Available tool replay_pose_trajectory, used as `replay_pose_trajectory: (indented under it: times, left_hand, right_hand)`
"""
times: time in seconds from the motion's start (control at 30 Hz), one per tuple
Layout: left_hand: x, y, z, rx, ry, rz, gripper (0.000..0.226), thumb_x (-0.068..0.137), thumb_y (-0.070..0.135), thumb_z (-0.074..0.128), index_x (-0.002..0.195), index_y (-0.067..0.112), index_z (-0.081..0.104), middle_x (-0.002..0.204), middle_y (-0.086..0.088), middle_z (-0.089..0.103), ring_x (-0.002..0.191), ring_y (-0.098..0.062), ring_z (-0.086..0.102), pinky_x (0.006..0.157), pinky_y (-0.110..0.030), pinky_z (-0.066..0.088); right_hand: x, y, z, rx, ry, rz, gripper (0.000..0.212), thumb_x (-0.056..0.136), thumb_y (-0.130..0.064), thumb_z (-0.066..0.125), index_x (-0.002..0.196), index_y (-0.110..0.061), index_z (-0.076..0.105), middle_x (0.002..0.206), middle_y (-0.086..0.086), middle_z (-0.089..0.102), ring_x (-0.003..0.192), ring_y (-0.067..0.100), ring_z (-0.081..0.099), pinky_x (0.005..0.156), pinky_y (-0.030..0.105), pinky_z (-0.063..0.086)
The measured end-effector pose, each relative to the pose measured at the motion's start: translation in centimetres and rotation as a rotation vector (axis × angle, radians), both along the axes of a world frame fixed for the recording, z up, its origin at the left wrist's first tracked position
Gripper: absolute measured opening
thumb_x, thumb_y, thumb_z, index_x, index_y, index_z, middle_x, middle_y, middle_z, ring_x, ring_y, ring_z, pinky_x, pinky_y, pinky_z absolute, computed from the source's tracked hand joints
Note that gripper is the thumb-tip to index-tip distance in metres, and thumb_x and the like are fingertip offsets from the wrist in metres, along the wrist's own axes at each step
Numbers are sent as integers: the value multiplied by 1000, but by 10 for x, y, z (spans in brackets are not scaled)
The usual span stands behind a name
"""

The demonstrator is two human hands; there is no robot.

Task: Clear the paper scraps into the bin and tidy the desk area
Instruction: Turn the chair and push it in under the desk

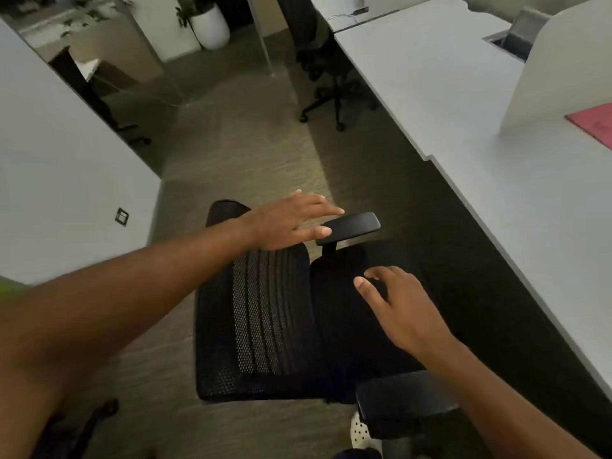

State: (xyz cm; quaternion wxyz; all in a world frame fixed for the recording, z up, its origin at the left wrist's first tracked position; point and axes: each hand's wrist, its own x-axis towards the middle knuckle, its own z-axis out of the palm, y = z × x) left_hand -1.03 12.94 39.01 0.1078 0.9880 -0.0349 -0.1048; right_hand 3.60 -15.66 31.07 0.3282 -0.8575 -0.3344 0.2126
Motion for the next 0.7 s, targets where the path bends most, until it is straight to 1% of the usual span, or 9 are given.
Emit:
replay_pose_trajectory:
  times: [0.07,0.17,0.23,0.3,0.37,0.43,0.5,0.63,0.7]
  left_hand:
    - [-27,20,1,54,50,12,60,106,67,36,160,41,36,164,-2,47,157,-15,33,130,-47,13]
    - [-51,41,-1,134,94,-34,66,101,76,33,158,43,37,160,-4,51,154,-18,39,125,-42,16]
    - [-60,57,-1,154,104,-46,70,98,81,33,157,43,40,160,-3,52,154,-18,39,126,-45,21]
    - [-66,75,-1,191,122,-89,74,96,84,32,156,42,42,160,1,52,155,-17,37,129,-53,22]
    - [-68,94,-3,245,149,-177,75,96,86,30,156,43,42,159,4,51,155,-18,36,129,-56,20]
    - [-70,116,-11,293,183,-293,74,96,86,29,157,45,38,161,5,48,156,-19,34,129,-54,18]
    - [-73,143,-22,331,210,-403,76,95,89,28,159,49,32,163,6,44,159,-17,28,132,-53,12]
    - [-65,190,-46,353,248,-618,82,92,92,29,161,48,29,164,8,44,161,-15,23,133,-52,7]
    - [-65,208,-57,338,275,-677,84,92,92,28,162,45,30,166,7,42,161,-14,23,133,-51,7]
  right_hand:
    - [-22,10,3,14,31,44,62,100,-70,38,138,-26,61,134,-6,61,123,14,56,98,37,53]
    - [-51,23,9,33,52,82,59,101,-66,41,137,-25,62,130,-5,63,119,14,58,97,39,54]
    - [-72,33,15,41,48,101,57,101,-64,42,135,-24,63,127,-5,64,115,13,59,95,38,54]
    - [-92,45,20,37,30,121,54,102,-63,44,135,-24,63,124,-5,64,112,13,60,93,37,55]
    - [-111,59,24,20,18,132,53,101,-62,45,135,-25,62,125,-6,64,114,13,60,93,38,56]
    - [-128,74,23,-17,15,138,54,100,-63,45,137,-26,59,127,-5,63,113,14,59,93,38,56]
    - [-143,90,21,-76,33,133,56,100,-65,44,140,-27,55,129,-4,61,113,15,59,92,39,57]
    - [-174,130,16,-183,126,44,66,98,-70,43,149,-28,45,138,-2,55,119,19,57,97,43,54]
    - [-197,147,13,-228,166,-13,72,95,-74,41,151,-29,41,143,-2,52,125,21,55,100,45,52]
